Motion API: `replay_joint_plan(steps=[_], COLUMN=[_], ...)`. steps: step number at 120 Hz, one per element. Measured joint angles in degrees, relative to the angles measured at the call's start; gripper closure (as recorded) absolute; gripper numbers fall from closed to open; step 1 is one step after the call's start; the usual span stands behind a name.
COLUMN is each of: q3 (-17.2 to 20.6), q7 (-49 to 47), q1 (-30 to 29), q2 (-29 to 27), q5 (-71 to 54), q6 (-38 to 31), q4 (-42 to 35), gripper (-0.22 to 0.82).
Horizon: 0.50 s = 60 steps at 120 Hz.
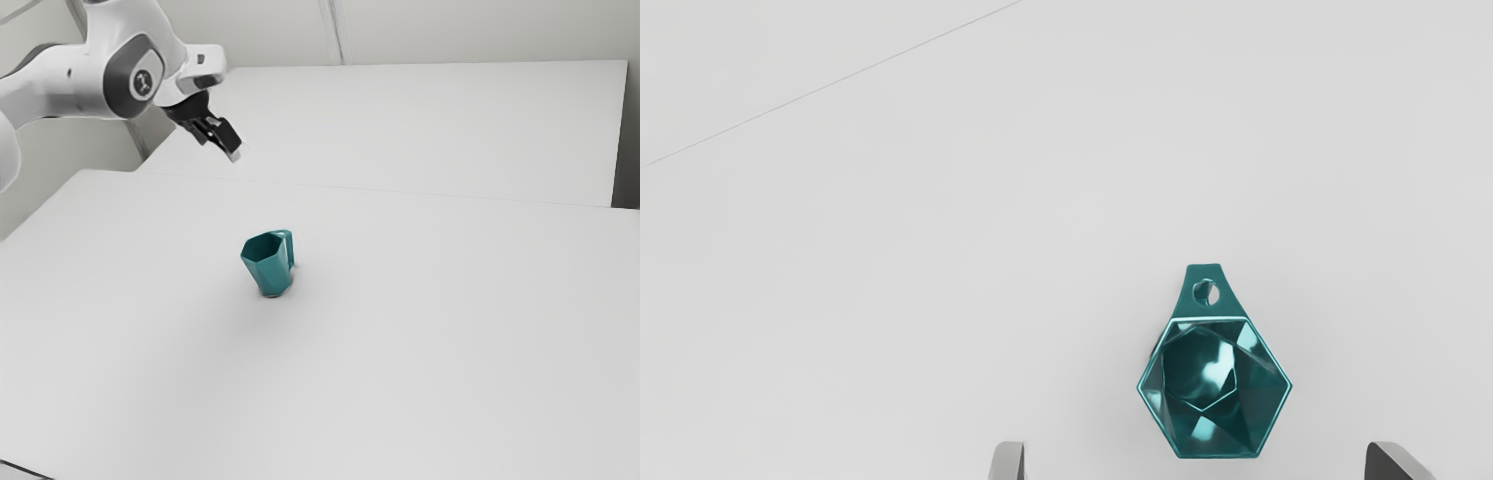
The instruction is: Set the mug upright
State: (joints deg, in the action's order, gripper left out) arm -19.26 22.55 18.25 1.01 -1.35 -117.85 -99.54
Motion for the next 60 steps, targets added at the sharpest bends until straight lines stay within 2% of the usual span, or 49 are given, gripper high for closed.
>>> replay_joint_plan(steps=[21,60], q3=[2.6,3.3], q7=[-1.0,-5.2], q1=[-4.1,-5.6], q2=[-0.9,-3.2], q5=[-3.6,-6.5], q6=[7.7,17.0], q4=[5.9,8.6], gripper=[0.03,0.02])
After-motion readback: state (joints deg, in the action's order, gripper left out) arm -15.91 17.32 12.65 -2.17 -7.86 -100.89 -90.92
